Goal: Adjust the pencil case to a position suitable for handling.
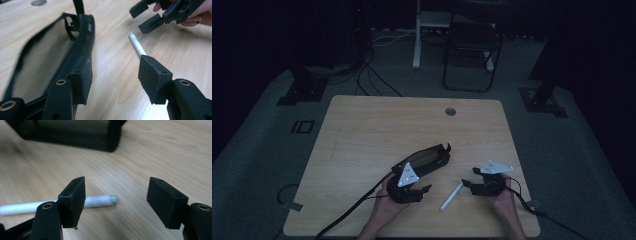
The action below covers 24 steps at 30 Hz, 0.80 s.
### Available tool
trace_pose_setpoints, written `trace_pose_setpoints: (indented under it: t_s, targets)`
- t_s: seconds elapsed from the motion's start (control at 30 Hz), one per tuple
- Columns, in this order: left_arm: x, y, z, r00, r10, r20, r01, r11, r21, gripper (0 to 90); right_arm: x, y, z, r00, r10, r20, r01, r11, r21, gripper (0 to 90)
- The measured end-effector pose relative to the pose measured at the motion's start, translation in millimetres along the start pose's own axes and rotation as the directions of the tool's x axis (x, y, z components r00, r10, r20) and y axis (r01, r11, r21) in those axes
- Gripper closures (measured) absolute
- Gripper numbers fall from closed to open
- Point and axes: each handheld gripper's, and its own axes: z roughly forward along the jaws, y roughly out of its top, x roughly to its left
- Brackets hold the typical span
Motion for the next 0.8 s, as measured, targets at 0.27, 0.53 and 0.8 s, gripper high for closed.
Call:
trace_pose_setpoints:
  t_s: [0.27,0.53,0.8]
  targets:
    - [-11.8,-10.1,24.9,0.9987,0.002,0.051,-0.005,0.9988,0.050,42.4,-0.4,-0.8,-0.2,0.9996,0.001,-0.029,-0.001,1.000,-0.008,30.1]
    - [-20.0,-15.1,36.6,0.9974,0.015,0.070,-0.021,0.9967,0.079,41.2,2.4,-5.1,3.3,0.9956,-0.073,-0.059,0.076,0.996,0.041,20.4]
    - [-22.4,-15.4,40.3,0.9972,0.024,0.070,-0.030,0.9962,0.082,39.0,8.4,-6.2,12.5,0.9907,-0.133,-0.030,0.135,0.987,0.087,18.3]
